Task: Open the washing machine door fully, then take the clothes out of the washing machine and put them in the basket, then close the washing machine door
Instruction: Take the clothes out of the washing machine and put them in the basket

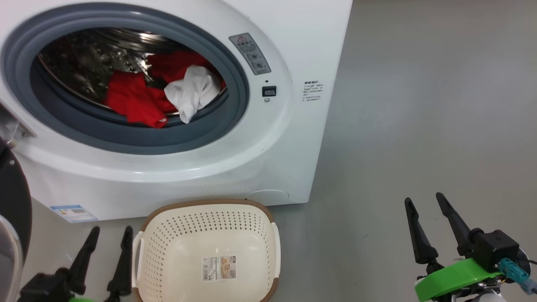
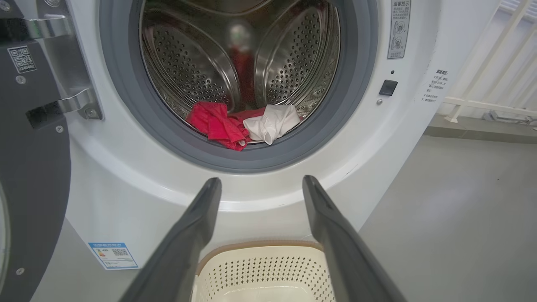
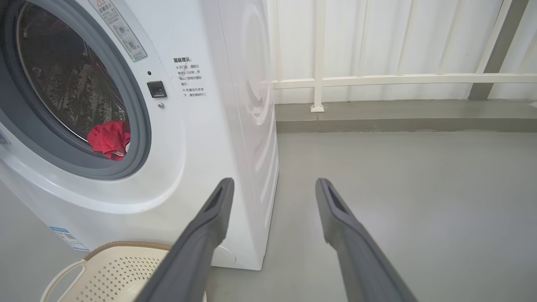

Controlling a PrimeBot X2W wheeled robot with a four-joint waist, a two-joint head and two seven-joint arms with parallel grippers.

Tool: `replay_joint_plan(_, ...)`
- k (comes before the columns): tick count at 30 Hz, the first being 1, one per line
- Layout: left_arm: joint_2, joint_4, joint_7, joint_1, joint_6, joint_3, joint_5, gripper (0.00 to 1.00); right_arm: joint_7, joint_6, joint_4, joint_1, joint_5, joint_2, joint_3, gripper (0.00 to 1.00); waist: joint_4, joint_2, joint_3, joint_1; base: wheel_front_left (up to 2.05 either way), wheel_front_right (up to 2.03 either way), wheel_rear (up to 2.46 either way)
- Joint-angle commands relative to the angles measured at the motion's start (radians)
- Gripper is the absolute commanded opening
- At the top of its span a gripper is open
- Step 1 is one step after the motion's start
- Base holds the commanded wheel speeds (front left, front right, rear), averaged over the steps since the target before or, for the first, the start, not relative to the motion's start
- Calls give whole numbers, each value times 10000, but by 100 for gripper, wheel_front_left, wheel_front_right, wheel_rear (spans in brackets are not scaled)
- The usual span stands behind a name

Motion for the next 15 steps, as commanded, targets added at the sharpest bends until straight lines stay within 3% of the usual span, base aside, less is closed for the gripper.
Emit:
replay_joint_plan(1, 271, 74, -51, -693, 13, 181, -4, 100, -65, 63, -261, -410, -31, -60, 306, 100, -13, -1, 165, -1, 0, 0, 0)
replay_joint_plan(15, 928, 2727, -50, -4599, 13, -1129, -561, 100, -65, 63, -376, -1189, -54, 99, 532, 100, -274, -1, 1600, -1, 0, 0, 0)
